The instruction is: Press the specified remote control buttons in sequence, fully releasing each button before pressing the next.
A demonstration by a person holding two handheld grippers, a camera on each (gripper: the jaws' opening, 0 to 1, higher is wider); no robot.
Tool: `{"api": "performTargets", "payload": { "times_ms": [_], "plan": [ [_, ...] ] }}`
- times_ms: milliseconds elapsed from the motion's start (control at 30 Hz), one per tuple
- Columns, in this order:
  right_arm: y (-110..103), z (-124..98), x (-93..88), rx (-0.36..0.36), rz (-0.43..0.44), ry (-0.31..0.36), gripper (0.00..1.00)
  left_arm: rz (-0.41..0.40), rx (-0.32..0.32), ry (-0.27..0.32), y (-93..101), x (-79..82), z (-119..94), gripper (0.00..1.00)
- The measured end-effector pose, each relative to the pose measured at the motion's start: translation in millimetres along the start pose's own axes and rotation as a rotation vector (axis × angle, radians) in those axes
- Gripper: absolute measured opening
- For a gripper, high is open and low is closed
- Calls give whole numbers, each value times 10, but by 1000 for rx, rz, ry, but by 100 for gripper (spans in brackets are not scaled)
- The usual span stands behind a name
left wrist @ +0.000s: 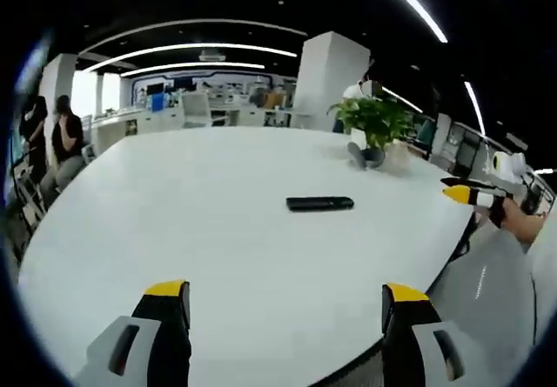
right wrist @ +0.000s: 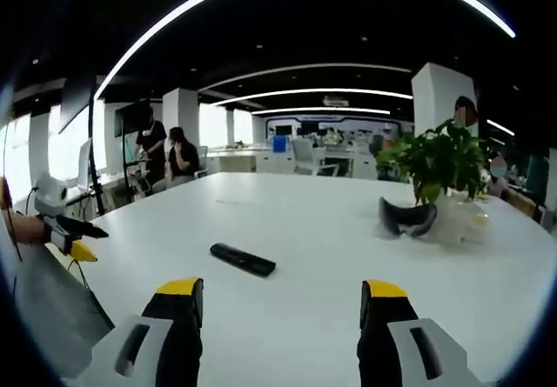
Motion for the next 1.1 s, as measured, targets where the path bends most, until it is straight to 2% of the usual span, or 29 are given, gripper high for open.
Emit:
{"api": "performTargets", "payload": {
  "times_ms": [33, 67, 100, 133, 333, 367, 500, 533, 567, 633, 733, 933, 1100],
  "plan": [
    [0, 3, -5, -1, -1, -3, 72, -10, -59, -46, 34, -11, 37, 94],
    [-1, 6, -9, 0, -2, -6, 72, -15, -91, -73, 54, -4, 59, 94],
    [-3, 8, -12, 0, -4, -8, 72, 10, -111, -69, 59, 57, 95, 94],
    [-8, 8, -11, 0, -6, -8, 72, 19, -116, -76, 61, 70, 105, 93],
    [-5, 5, -14, -1, -4, -9, 72, 145, -137, -122, 49, 398, 307, 92],
    [-2, 4, -13, -2, -3, -9, 72, 172, -151, -127, 59, 467, 346, 91],
    [-5, 6, -17, -3, -5, -12, 72, 159, -247, -139, 98, 747, 515, 91],
    [-8, 7, -17, -4, -7, -13, 72, 175, -248, -161, 98, 793, 554, 91],
    [-9, 8, -17, -5, -7, -13, 72, 236, -230, -176, 61, 874, 613, 91],
    [-6, 12, -26, -7, -12, -21, 71, 309, -216, -198, 67, 964, 684, 91],
    [0, 12, -34, -11, -15, -29, 71, 389, -211, -239, 76, 1082, 821, 91],
    [21, 10, -44, -19, -8, -35, 71, 583, -206, -366, 95, 1147, 1117, 88],
    [8, 23, -55, -8, -12, -44, 70, 675, -230, -453, 145, 1131, 1285, 82]
  ]
}}
Point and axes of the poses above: the point that each gripper's makers call its tool centre point, and the gripper's own axes: z roughly forward along the fingers, y roughly to its right, x roughly out of its top, the point moved 4 cm from there along -z, roughly backward along the fingers, and after that the axes turned 15 degrees about -y, right-handed, at the moved point
